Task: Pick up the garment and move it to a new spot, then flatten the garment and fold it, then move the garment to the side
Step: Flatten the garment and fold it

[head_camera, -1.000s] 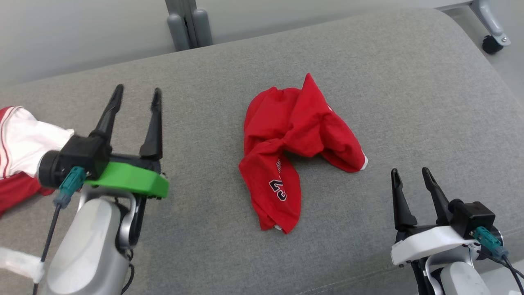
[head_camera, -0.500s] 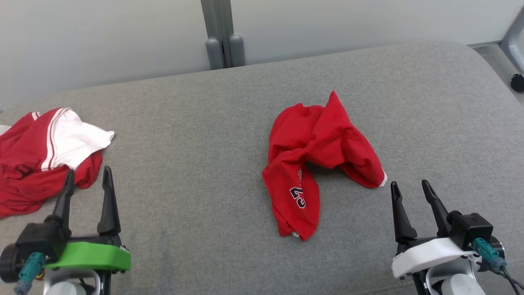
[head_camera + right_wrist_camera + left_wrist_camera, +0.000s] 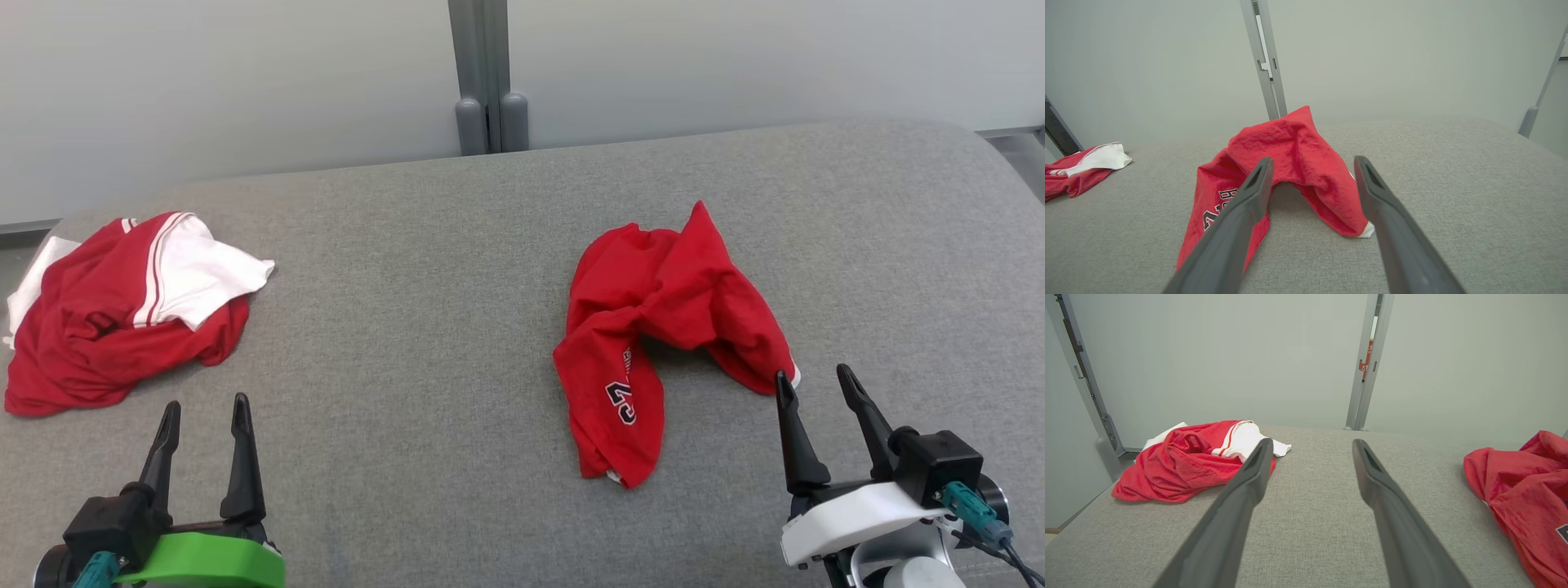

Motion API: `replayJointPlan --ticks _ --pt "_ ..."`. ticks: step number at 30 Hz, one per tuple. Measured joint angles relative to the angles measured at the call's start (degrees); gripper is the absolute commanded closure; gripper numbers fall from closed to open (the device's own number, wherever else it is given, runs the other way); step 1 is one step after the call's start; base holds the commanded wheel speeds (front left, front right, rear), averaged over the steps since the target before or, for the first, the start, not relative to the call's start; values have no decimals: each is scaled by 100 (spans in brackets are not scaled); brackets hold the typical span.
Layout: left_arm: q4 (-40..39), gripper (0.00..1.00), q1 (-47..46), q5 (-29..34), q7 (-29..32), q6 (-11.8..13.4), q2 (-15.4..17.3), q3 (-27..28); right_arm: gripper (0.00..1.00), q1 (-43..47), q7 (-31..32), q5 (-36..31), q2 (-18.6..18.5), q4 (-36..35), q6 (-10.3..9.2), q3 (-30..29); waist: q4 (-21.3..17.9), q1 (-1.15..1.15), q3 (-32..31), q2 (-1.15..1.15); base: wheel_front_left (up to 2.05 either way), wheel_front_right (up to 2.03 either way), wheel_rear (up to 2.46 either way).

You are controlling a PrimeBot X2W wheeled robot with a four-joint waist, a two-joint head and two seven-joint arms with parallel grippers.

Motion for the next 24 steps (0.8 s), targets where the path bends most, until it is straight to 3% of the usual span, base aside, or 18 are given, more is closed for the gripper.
replayJointPlan --ticks 24 --pt "336 0 -32 281 0 -291 -310 249 0 55 75 -25 -1 -114 1 124 131 0 11 0 0 0 0"
